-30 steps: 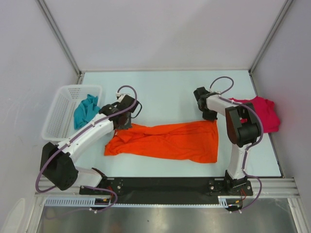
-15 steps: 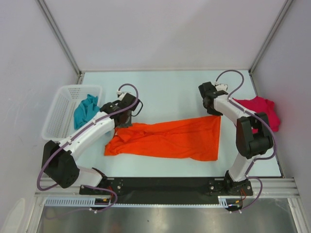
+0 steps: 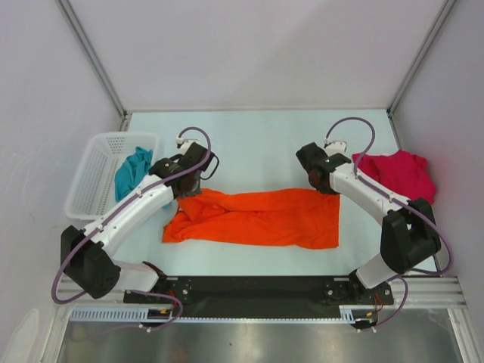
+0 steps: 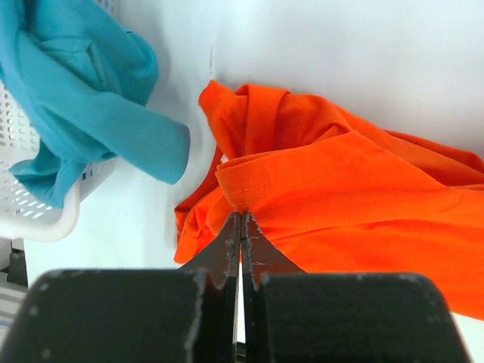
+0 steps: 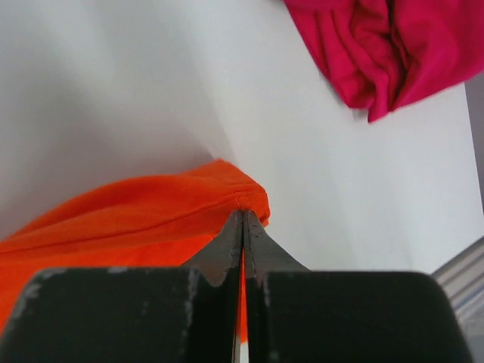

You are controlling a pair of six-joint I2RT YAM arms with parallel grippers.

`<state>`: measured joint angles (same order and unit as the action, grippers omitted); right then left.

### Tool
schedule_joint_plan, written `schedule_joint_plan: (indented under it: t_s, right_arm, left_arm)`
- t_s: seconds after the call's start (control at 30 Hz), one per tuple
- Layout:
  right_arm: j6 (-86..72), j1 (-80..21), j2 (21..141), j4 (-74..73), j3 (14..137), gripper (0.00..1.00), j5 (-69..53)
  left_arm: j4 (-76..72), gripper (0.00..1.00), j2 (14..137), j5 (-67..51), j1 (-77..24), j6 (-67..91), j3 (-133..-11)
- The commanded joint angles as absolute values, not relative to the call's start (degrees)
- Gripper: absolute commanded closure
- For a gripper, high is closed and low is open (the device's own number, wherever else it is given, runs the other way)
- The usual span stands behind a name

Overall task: Fold and stack the t-shirts
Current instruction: Fold the other side of the tshirt into a rectangle

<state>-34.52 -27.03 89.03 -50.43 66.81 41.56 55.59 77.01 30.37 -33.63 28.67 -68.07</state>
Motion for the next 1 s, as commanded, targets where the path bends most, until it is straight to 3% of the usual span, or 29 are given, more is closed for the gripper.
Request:
schedule_joint_plan:
  t_s: [0.0,0.33,0.7,0.77,0.97]
  right_arm:
    - [-42.35,-31.28,83.77,-58.88,63.11,1.00,43.59]
    - [-50.97,-38.93,79.45,-67.59,57.75,1.00,42.63]
    - [-52.82,-42.36,82.53,-69.79,59.41,1.00,40.61]
    - [-53.00,-42.45,82.70,-69.79,59.15,0.91,39.99]
    - [-53.17,-42.45,82.18,-70.40,60.03,0.83,39.64]
  left_arm:
    - [58.89,1.00,72.43,33.48,-33.57,30.93,-66.90]
    - [59.68,1.00,70.14,30.68,-33.66,34.10,-62.14]
    - [59.50,0.99,71.01,25.41,-33.66,34.54,-59.41]
    - [59.15,0.98,71.28,24.70,-33.66,34.19,-59.68]
    - [59.15,0.68,72.16,24.43,-33.66,32.96,-61.61]
